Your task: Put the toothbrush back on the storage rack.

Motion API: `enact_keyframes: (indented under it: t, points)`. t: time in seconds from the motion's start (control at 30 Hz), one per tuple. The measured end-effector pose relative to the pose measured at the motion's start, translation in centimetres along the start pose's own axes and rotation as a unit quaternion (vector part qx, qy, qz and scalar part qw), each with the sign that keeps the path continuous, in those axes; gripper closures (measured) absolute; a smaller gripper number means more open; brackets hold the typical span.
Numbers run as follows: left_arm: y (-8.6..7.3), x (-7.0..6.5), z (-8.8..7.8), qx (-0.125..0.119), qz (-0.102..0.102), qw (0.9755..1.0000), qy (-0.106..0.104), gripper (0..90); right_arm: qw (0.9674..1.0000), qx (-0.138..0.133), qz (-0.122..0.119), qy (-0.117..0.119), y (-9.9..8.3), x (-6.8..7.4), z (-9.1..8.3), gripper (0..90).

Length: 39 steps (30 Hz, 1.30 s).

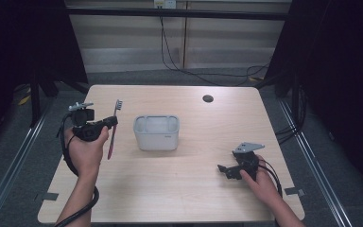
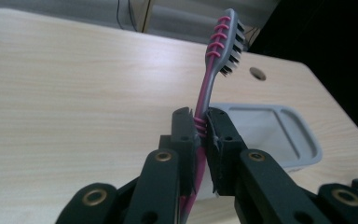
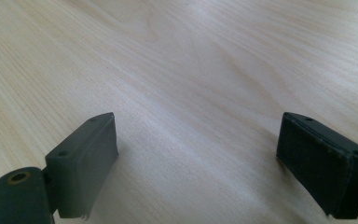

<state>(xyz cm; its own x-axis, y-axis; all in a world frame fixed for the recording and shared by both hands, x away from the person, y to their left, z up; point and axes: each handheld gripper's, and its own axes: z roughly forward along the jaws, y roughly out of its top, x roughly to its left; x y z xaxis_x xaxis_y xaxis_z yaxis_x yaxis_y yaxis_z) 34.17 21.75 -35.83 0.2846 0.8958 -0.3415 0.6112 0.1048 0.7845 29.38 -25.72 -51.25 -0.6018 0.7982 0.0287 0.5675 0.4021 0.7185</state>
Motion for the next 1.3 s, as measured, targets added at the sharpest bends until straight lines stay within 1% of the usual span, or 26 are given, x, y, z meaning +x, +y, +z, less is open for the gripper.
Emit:
enact_keyframes:
  t: [0.23, 0.27, 0.37, 0.4, 0.43, 0.47, 0.5, 0.53, 0.63, 0.67, 0.9, 1.0, 1.17, 1.2, 1.3]
  points:
    - [0.4, -0.4, 0.0, -0.015, 0.001, 0.9999, -0.004, 82.4, 1.0000, 0.000, 0.000, 0.000, 0.0, 0.0, 0.0, 11.7]
    - [0.5, -0.5, 0.1, -0.021, 0.000, 0.9998, -0.007, 82.4, 1.0000, 0.000, 0.000, 0.000, 0.0, 0.0, 0.0, 11.7]
    - [0.6, -0.6, 0.1, -0.024, 0.002, 0.9997, -0.007, 82.4, 1.0000, 0.000, 0.000, 0.000, 0.0, 0.0, 0.0, 11.7]
    - [0.7, -0.7, 0.1, -0.030, 0.003, 0.9995, -0.006, 82.4, 1.0000, 0.000, 0.000, 0.000, 0.0, 0.0, 0.0, 11.7]
    - [0.7, -0.7, 0.1, -0.030, 0.003, 0.9995, -0.006, 82.4, 1.0000, 0.000, 0.000, 0.000, 0.0, 0.0, 0.0, 11.7]
    - [0.8, -0.8, 0.1, -0.039, 0.001, 0.9992, -0.009, 82.4, 1.0000, 0.000, 0.001, 0.000, 0.0, 0.0, 0.0, 11.7]
    - [0.8, -0.8, 0.1, -0.039, 0.001, 0.9992, -0.009, 82.4, 1.0000, 0.000, 0.001, 0.000, 0.0, 0.0, 0.0, 11.7]
    - [0.9, -1.0, 0.1, -0.047, -0.001, 0.9988, -0.011, 82.4, 1.0000, 0.000, -0.001, 0.000, 0.0, 0.0, 0.0, 11.7]
    - [1.1, -1.2, 0.1, -0.051, 0.000, 0.9986, -0.015, 82.4, 1.0000, 0.000, -0.001, 0.000, 0.0, 0.0, 0.0, 11.7]
    - [1.3, -1.5, 0.2, -0.055, 0.003, 0.9983, -0.016, 82.4, 1.0000, 0.000, -0.001, 0.000, 0.0, 0.0, 0.0, 11.7]
    - [1.6, -1.8, 0.4, -0.065, 0.006, 0.9976, -0.021, 82.4, 1.0000, 0.000, -0.001, 0.000, 0.0, 0.0, 0.0, 11.7]
    - [1.9, -2.1, 0.5, -0.075, 0.007, 0.9969, -0.025, 82.4, 1.0000, 0.000, 0.000, 0.000, 0.0, 0.0, 0.0, 11.7]
    - [2.1, -2.4, 0.5, -0.079, 0.011, 0.9965, -0.026, 82.3, 1.0000, 0.000, -0.001, 0.000, 0.0, 0.0, 0.0, 11.7]
    - [2.3, -2.5, 0.6, -0.083, 0.012, 0.9962, -0.026, 82.4, 1.0000, 0.000, -0.001, 0.000, 0.0, 0.0, 0.0, 11.7]
    - [2.4, -2.6, 0.6, -0.087, 0.010, 0.9958, -0.027, 82.4, 1.0000, 0.000, -0.001, 0.000, 0.0, 0.0, 0.0, 11.7]
